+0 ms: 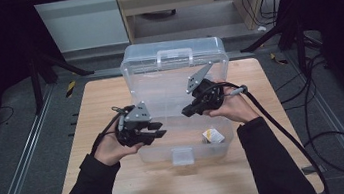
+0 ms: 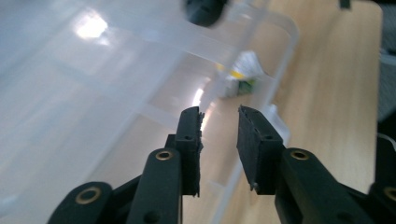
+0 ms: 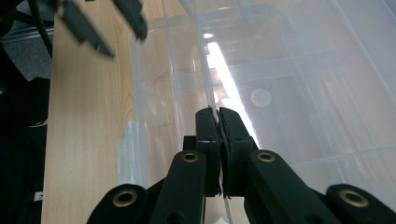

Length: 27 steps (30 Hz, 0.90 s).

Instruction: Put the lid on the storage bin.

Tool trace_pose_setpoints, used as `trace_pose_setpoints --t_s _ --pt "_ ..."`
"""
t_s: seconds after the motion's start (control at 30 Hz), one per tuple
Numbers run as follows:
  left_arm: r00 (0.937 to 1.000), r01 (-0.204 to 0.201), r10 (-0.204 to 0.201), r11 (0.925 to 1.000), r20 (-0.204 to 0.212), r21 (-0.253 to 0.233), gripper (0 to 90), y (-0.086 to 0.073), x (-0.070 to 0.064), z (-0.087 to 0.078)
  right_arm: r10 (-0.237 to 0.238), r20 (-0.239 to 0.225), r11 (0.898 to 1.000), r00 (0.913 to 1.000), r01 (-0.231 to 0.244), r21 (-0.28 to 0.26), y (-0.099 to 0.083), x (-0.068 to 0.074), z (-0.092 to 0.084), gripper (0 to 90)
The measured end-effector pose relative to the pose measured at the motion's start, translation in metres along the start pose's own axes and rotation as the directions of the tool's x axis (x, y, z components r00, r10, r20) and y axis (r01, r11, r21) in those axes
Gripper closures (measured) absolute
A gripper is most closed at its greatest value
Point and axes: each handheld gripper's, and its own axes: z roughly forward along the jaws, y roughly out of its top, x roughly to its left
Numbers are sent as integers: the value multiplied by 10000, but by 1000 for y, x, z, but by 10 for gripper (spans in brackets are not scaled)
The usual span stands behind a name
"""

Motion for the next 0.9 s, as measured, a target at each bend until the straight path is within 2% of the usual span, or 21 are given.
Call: trace_pose_setpoints --t_s 0.07,0.1,0.17,0.27,0.3,0.4,0.43,0.5,0.53,0.67,0.77,0.83,0.9 --pt "9989 398 -406 9987 -238 -331 707 0 6 -7 -15 29 10000 10000 15 0 0 0 0 876" --pt "9962 728 -758 9952 -440 -649 710 0 9 -12 -5 42 10000 10000 5 5 0 1 0 876" --pt "9911 1002 -1083 9897 -773 -1023 721 0 14 -18 8 50 10000 10000 -8 6 0 1 0 876" --pt "9784 1583 -1744 9774 -1111 -1403 733 0 24 -23 43 55 10000 10000 -43 -11 0 1 0 875" --pt "9785 1551 -1742 9744 -1106 -1627 733 0 29 -22 64 68 10000 10000 -64 -16 0 1 0 875" --pt "9623 2013 -2282 9635 -1484 -1764 736 -3 39 -23 68 94 10000 9999 -68 -31 -1 3 0 874" --pt "9586 2036 -2345 9610 -1613 -1870 738 -4 41 -24 65 82 10000 9999 -65 -12 -1 3 0 874" --pt "9563 2044 -2400 9571 -1669 -2054 741 -5 45 -24 69 75 10000 9999 -68 -29 -2 3 0 874" --pt "9529 2154 -2535 9522 -1667 -2168 743 -5 48 -24 84 69 10000 9999 -84 -33 -2 3 0 874" --pt "9417 2356 -2819 9422 -1836 -2380 756 -7 57 -24 84 92 10000 9999 -84 -24 -2 4 1 872" --pt "9334 2433 -2954 9383 -2039 -2457 772 -6 63 -23 79 137 10000 9999 -79 -6 -2 5 1 872" --pt "9261 2526 -3110 9317 -2138 -2611 786 -4 67 -23 81 161 10000 9998 -81 32 -2 6 1 871" --pt "9205 2544 -3170 9299 -2284 -2656 789 -3 70 -23 28 177 10000 9998 -29 42 -2 6 1 871"
